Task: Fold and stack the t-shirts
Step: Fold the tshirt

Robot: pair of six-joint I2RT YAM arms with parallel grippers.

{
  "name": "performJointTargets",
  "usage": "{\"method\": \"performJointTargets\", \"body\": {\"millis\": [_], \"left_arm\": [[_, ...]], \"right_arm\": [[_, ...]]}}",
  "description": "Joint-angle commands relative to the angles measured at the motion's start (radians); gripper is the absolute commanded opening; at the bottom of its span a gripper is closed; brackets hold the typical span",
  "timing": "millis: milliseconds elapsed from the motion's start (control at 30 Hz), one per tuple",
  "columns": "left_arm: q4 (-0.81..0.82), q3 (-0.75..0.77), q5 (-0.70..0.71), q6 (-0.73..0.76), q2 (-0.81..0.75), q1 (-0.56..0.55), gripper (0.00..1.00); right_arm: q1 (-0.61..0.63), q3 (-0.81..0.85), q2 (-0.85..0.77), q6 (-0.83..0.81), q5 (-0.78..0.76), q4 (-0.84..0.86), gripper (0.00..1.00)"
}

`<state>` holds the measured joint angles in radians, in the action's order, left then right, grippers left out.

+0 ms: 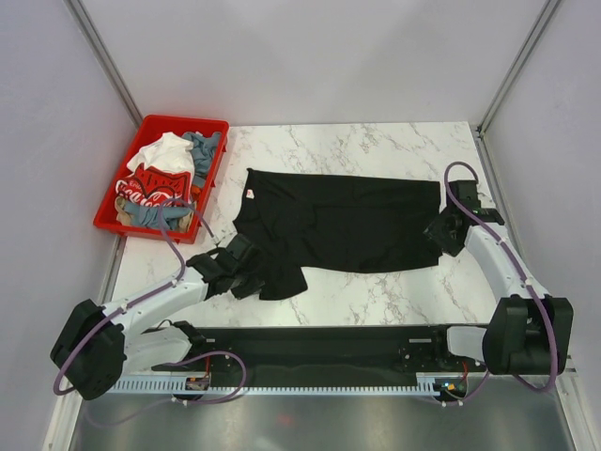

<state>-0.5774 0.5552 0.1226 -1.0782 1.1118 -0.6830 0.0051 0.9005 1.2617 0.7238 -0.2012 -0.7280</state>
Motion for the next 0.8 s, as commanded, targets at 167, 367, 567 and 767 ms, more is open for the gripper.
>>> {"method": "performJointTargets", "body": {"millis": [167, 367, 567, 767], "left_arm": [[0.008, 0.051, 0.037, 0.009, -0.038, -0.006, 0.02], [0.017, 0.035, -0.018, 0.1, -0.069, -0.006, 0.02], [0.042, 0.017, -0.032, 0.098, -0.072, -0.006, 0.02], [0.062, 0.011, -0.041, 0.1, -0.069, -0.006, 0.02]], "right_arm": [[-0.08, -0.06, 0.024, 0.078, -0.027, 0.022, 0.52], [-0.082, -0.054, 0.122, 0.094, -0.01, 0.078, 0.5], [-0.082, -0.031, 0.189, 0.123, 0.014, 0.105, 0.49], [-0.082, -0.029, 0.222, 0.134, 0.022, 0.13, 0.48]]}}
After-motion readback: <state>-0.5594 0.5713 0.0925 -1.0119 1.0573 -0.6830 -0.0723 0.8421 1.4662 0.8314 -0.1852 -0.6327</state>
